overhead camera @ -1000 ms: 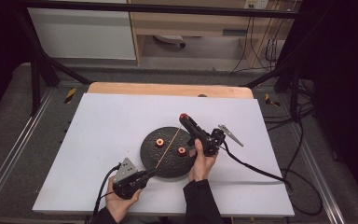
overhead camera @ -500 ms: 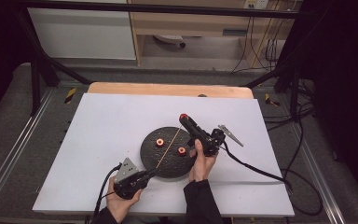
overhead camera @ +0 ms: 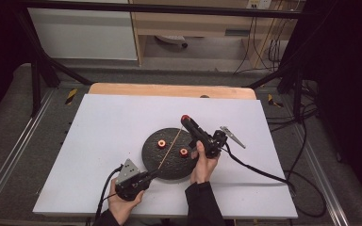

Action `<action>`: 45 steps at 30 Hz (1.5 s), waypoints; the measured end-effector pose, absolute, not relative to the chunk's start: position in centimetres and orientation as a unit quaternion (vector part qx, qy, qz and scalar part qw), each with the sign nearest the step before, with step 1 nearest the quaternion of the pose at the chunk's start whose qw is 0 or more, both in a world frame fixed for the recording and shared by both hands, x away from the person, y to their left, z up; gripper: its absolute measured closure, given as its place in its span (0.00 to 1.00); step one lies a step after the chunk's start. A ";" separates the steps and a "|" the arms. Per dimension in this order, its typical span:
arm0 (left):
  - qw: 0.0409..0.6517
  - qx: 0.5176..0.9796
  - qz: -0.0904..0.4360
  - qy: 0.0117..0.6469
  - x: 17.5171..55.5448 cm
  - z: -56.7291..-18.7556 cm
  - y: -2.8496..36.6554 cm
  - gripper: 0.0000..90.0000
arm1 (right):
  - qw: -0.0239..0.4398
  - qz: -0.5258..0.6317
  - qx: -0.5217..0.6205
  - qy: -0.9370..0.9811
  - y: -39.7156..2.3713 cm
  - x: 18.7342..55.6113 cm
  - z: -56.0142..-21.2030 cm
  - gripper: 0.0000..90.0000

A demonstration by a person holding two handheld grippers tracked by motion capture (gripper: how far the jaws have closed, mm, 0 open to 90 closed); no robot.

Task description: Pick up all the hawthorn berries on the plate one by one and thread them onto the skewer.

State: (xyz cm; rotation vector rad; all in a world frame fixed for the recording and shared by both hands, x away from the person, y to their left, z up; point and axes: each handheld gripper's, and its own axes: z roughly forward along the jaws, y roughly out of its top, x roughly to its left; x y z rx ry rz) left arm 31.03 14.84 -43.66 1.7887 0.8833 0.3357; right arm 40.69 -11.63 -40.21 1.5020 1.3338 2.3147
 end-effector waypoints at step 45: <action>0.549 0.727 0.124 0.394 35.2 -40.7 11.2 0.98 | 0.029 0.729 0.470 0.497 -10.4 38.1 -42.5 0.69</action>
